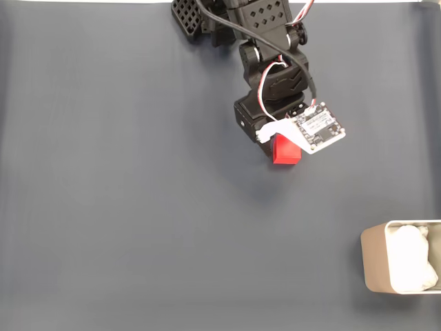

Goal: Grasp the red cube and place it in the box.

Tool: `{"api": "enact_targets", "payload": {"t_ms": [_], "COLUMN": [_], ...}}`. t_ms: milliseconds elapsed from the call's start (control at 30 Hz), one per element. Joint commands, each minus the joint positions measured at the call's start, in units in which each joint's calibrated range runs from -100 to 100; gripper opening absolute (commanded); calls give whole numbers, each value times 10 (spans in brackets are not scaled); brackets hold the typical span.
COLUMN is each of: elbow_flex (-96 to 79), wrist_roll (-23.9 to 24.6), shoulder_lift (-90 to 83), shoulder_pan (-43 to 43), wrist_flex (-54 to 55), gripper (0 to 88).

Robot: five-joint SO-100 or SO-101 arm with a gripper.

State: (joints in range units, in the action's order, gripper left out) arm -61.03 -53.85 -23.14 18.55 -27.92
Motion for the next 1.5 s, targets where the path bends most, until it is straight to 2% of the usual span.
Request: {"api": "enact_targets", "payload": {"t_ms": [0,1000,1100,1267,1467], "elbow_flex": [32,59,61,62,62], "wrist_roll": [6,11,10,-1,-8], "shoulder_lift": [4,24,24,22,20], "shoulder_pan": [8,38,38,36,33], "wrist_flex": [14,21,21,15,6], "gripper": [367,365,347,250,239]}}
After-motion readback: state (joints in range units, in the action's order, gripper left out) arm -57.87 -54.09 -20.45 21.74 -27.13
